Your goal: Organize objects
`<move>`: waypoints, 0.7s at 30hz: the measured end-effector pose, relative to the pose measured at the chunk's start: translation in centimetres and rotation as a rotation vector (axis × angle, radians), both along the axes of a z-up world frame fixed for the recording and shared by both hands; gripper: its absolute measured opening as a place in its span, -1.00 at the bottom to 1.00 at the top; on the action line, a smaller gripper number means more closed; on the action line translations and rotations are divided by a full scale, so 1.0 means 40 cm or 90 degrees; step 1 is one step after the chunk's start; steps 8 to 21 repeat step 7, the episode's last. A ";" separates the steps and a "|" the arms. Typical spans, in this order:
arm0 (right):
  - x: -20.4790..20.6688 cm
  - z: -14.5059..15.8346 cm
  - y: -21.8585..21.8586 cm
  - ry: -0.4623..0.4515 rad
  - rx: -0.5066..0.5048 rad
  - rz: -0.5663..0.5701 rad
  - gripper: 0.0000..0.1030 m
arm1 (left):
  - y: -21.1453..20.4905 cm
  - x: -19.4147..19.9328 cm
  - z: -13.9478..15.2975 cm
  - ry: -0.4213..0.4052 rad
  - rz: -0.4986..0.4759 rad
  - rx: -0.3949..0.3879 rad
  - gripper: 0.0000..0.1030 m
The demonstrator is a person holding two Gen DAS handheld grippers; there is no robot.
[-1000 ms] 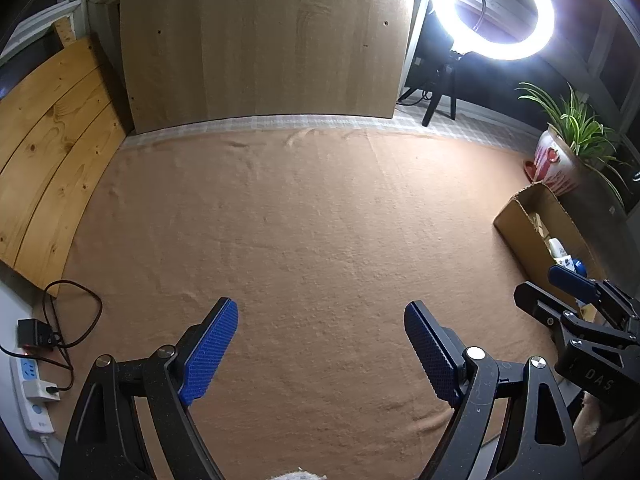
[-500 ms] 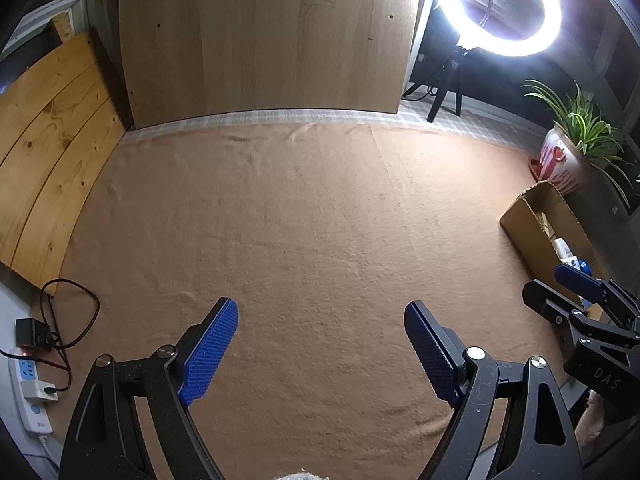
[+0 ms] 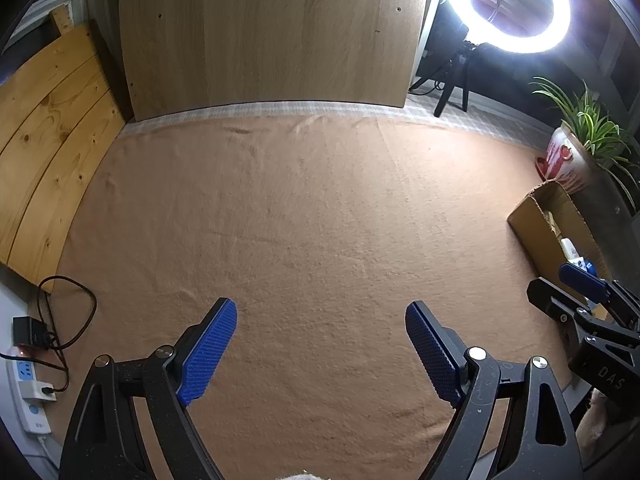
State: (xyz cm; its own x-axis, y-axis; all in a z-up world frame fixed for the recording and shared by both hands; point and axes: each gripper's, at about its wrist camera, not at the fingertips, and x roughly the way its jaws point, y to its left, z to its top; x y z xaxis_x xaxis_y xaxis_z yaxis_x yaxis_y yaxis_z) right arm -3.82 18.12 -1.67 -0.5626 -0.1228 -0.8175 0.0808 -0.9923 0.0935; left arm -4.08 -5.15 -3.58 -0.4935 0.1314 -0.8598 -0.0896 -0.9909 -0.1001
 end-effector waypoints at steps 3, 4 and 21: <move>-0.004 -0.004 0.000 -0.002 0.000 0.001 0.22 | -0.002 -0.005 -0.008 -0.004 0.003 0.000 0.75; -0.005 -0.005 -0.002 -0.002 0.001 0.000 0.22 | -0.002 -0.006 -0.010 -0.004 0.004 0.000 0.75; -0.012 -0.011 -0.005 -0.004 0.004 -0.002 0.22 | -0.005 -0.014 -0.015 -0.002 0.003 -0.003 0.75</move>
